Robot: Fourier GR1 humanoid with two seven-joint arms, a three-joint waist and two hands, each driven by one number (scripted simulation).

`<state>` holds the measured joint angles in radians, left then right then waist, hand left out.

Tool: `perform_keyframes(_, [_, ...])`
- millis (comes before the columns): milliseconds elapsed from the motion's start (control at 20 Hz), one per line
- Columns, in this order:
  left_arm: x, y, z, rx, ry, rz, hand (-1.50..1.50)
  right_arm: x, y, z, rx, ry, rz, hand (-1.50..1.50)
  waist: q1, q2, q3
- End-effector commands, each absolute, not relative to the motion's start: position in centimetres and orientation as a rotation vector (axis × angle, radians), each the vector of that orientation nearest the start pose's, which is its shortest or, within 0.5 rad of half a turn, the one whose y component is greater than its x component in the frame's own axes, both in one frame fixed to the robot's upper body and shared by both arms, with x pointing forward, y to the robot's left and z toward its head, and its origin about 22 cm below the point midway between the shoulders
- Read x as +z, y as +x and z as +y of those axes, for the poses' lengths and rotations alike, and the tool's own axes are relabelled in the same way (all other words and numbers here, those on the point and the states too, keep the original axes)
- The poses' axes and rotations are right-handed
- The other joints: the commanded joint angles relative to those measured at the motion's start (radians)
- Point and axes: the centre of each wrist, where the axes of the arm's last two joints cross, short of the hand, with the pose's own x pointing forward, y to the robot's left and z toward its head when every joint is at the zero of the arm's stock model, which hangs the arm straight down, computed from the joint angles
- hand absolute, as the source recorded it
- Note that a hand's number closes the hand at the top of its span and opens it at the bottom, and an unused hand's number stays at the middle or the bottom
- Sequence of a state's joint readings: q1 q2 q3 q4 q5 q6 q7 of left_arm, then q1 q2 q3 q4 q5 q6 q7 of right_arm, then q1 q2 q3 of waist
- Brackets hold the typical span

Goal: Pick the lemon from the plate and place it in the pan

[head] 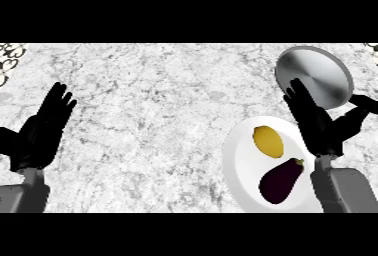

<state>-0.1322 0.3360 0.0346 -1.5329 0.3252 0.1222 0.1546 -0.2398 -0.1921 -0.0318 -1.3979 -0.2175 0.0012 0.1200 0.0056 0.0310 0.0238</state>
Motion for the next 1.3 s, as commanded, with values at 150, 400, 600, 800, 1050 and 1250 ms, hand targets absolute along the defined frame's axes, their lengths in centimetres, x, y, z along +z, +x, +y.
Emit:
perform_keyframes(150, [6.2, 28.7, 27.2, -0.227, 0.125, -1.544, 0.00, 6.5, 35.3, -28.4, 0.231, -0.026, -1.374, -1.50, 0.020, -0.019, -0.023])
perform_keyframes(400, [6.4, 28.5, 25.7, -0.347, 0.072, -1.528, 0.00, 7.8, 33.9, -32.1, 0.840, -0.613, -1.279, 1.50, 0.031, -0.013, -0.027])
perform_keyframes(600, [6.2, 27.8, 23.7, -0.338, 0.071, -1.513, 0.00, -0.7, 32.3, -30.4, 0.526, -0.540, -1.401, -1.50, 0.005, -0.027, -0.022])
perform_keyframes(800, [5.6, 26.4, 26.8, -0.354, 0.087, -1.496, 0.00, 3.2, 32.1, -30.9, 0.672, -0.458, -1.320, -1.50, -0.005, -0.033, -0.024])
perform_keyframes(1050, [4.9, 27.1, 25.9, -0.336, 0.103, -1.488, 0.00, 5.0, 33.1, -30.3, 0.981, -0.611, -1.126, -1.50, -0.007, -0.033, -0.026])
perform_keyframes(1250, [6.5, 27.8, 25.4, -0.356, 0.082, -1.501, 0.00, 10.3, 36.5, -27.9, 1.131, -0.627, -0.946, -1.50, 0.011, -0.032, -0.026])
